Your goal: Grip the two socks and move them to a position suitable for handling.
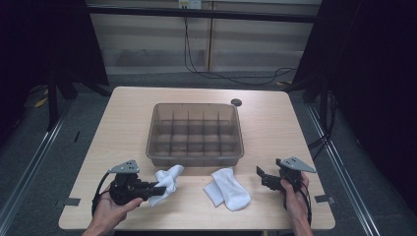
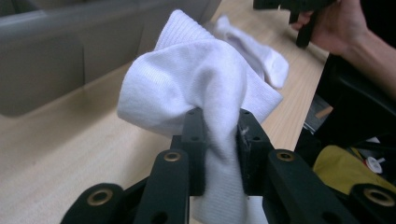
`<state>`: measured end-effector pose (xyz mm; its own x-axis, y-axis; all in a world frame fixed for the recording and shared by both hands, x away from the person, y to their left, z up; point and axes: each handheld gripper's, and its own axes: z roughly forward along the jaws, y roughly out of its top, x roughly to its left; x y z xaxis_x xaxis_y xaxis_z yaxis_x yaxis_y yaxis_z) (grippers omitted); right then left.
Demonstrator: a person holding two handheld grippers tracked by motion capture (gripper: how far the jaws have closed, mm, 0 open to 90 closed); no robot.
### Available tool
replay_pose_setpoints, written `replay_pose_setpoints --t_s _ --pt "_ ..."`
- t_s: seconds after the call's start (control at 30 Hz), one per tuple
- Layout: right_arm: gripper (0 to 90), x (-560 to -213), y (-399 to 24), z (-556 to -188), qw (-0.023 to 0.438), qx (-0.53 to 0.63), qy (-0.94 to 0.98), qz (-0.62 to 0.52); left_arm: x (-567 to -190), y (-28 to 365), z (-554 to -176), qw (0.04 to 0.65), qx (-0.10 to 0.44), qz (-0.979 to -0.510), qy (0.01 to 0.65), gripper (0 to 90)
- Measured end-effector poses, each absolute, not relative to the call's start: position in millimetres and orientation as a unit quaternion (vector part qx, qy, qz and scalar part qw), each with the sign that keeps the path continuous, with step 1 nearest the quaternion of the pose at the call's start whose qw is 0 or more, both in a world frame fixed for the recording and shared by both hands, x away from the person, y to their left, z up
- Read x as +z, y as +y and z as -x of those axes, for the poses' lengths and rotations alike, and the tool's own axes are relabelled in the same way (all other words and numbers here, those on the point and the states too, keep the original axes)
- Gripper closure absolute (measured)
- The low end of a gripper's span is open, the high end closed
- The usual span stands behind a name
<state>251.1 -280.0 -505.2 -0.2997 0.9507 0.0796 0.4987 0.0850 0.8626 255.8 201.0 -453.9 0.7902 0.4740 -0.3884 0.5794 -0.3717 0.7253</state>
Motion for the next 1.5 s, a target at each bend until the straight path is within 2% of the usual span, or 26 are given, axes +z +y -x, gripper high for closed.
replay_pose_setpoints --t_s 0.07,0.23,0.43,0.5,0.67,0.77,0.97,1.07,1.13,1.2,1.27,1.33,1.5 --pt "14.3 -505.2 -279.5 -250.8 0.269 0.423 0.688 -0.526 -460.5 204.9 -259.7 0.461 -0.076 -0.822 0.325 76.2" --pt "14.2 -505.2 -279.4 -251.0 0.268 0.422 0.688 -0.526 -477.0 208.0 -266.5 0.441 -0.063 -0.829 0.338 75.9" --pt "14.2 -505.3 -279.2 -251.5 0.267 0.421 0.689 -0.526 -490.3 199.7 -268.1 0.422 -0.079 -0.838 0.337 72.1" --pt "14.2 -505.4 -279.2 -252.1 0.263 0.419 0.691 -0.526 -493.0 196.3 -268.6 0.411 -0.073 -0.845 0.335 68.3" --pt "15.4 -505.6 -278.8 -253.6 0.258 0.415 0.696 -0.527 -488.0 196.9 -266.3 0.417 -0.065 -0.842 0.336 51.1" --pt "23.7 -505.8 -278.0 -253.9 0.256 0.408 0.699 -0.529 -481.3 196.5 -264.6 0.416 -0.042 -0.849 0.325 41.4" --pt "25.9 -505.4 -281.0 -253.0 0.246 0.402 0.702 -0.535 -466.6 194.7 -267.2 0.442 -0.016 -0.837 0.321 44.6" --pt "26.7 -500.6 -278.7 -250.7 0.252 0.399 0.698 -0.538 -460.1 192.2 -266.9 0.458 -0.019 -0.829 0.321 51.5" --pt "22.2 -495.7 -276.6 -246.9 0.243 0.412 0.701 -0.529 -457.8 188.7 -265.1 0.457 -0.017 -0.833 0.312 56.1" --pt "21.7 -490.8 -272.6 -242.6 0.243 0.411 0.705 -0.524 -455.7 185.8 -263.7 0.457 -0.008 -0.835 0.307 60.1" --pt "20.1 -486.4 -266.9 -238.1 0.236 0.417 0.708 -0.518 -453.9 183.8 -264.0 0.460 -0.006 -0.834 0.306 62.1" --pt "13.9 -483.7 -259.3 -235.3 0.232 0.411 0.719 -0.510 -453.3 181.7 -265.9 0.454 -0.011 -0.838 0.303 61.8" --pt "19.9 -477.8 -228.5 -226.2 0.193 0.419 0.747 -0.479 -454.3 167.4 -267.5 0.443 -0.006 -0.847 0.293 63.0"
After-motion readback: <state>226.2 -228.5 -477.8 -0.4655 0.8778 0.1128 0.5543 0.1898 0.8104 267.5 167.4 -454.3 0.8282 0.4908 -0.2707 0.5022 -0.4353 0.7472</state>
